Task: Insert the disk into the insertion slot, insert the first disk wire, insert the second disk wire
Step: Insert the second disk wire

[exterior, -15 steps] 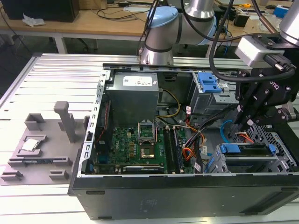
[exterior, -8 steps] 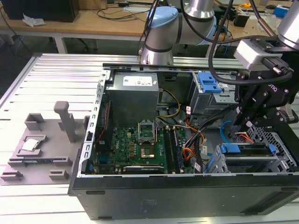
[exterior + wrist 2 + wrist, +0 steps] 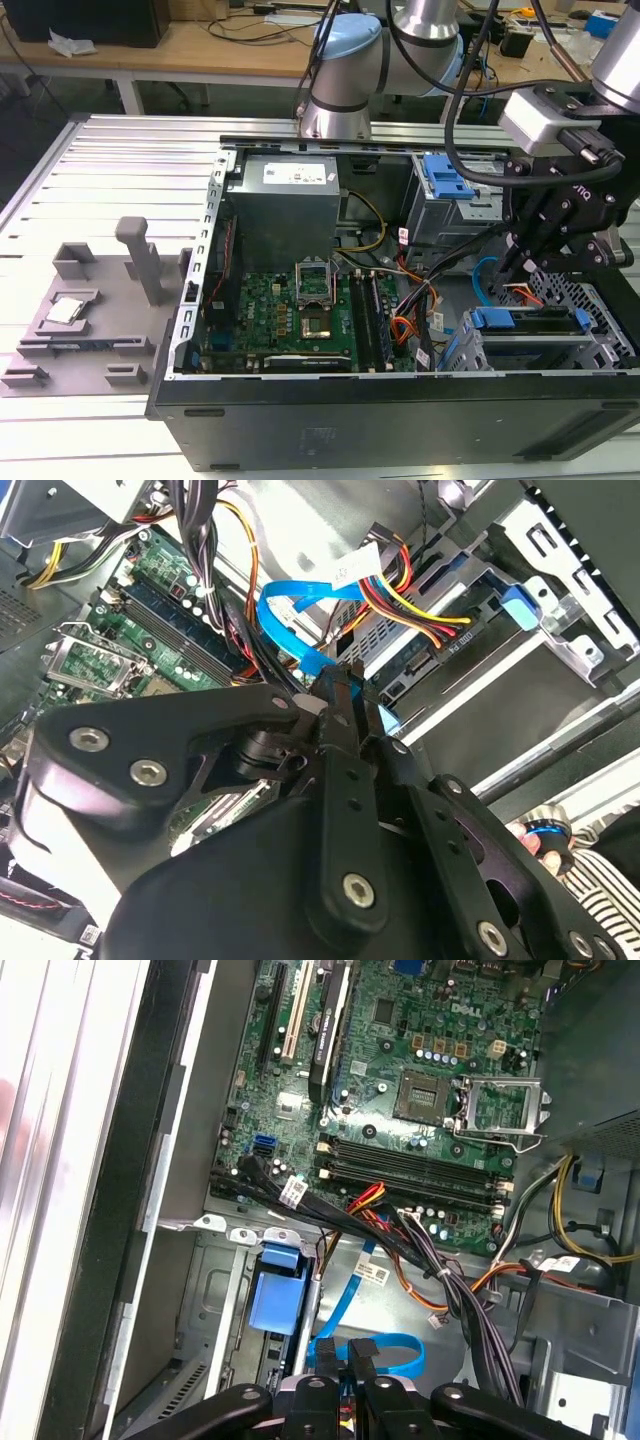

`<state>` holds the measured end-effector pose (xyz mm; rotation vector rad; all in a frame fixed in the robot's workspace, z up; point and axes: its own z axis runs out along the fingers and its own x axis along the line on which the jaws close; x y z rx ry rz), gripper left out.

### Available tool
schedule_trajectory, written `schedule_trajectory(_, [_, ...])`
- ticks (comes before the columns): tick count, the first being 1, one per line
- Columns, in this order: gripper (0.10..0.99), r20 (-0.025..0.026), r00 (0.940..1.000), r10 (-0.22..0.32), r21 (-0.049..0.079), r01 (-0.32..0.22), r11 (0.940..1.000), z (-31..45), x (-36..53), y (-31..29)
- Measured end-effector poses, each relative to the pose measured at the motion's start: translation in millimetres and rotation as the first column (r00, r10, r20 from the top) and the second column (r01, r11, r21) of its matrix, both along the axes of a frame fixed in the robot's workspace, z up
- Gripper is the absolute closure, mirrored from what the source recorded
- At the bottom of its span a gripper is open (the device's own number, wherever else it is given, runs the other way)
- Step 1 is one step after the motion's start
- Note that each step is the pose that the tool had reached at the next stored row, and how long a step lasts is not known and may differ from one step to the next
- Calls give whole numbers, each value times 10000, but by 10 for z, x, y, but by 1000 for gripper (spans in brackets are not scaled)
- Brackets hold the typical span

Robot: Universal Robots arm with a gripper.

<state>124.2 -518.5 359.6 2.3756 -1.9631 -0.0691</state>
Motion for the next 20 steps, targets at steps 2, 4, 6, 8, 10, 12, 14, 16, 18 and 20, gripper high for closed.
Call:
schedule_trajectory(2, [925,0,10000,0,-1,0,10000,-1,0,0])
schedule_trajectory(4, [925,0,10000,0,0,0,10000,-3,0,0])
schedule_trajectory(6, [925,0,10000,0,-1,0,10000,-4,0,0])
schedule_trajectory(8, [925,0,10000,0,0,0,10000,-6,0,0])
schedule_trajectory(10, [925,0,10000,0,3,0,10000,-8,0,-5])
schedule_trajectory(12, [925,0,10000,0,0,0,10000,-7,0,-30])
schedule_trajectory(14, [925,0,10000,0,-1,0,10000,-7,0,-54])
schedule_trajectory(16, [925,0,10000,0,-1,0,10000,-7,0,-85])
schedule_trajectory(18, [925,0,10000,0,-1,0,10000,-7,0,-116])
schedule_trajectory(20, [925,0,10000,0,0,0,10000,-8,0,-144])
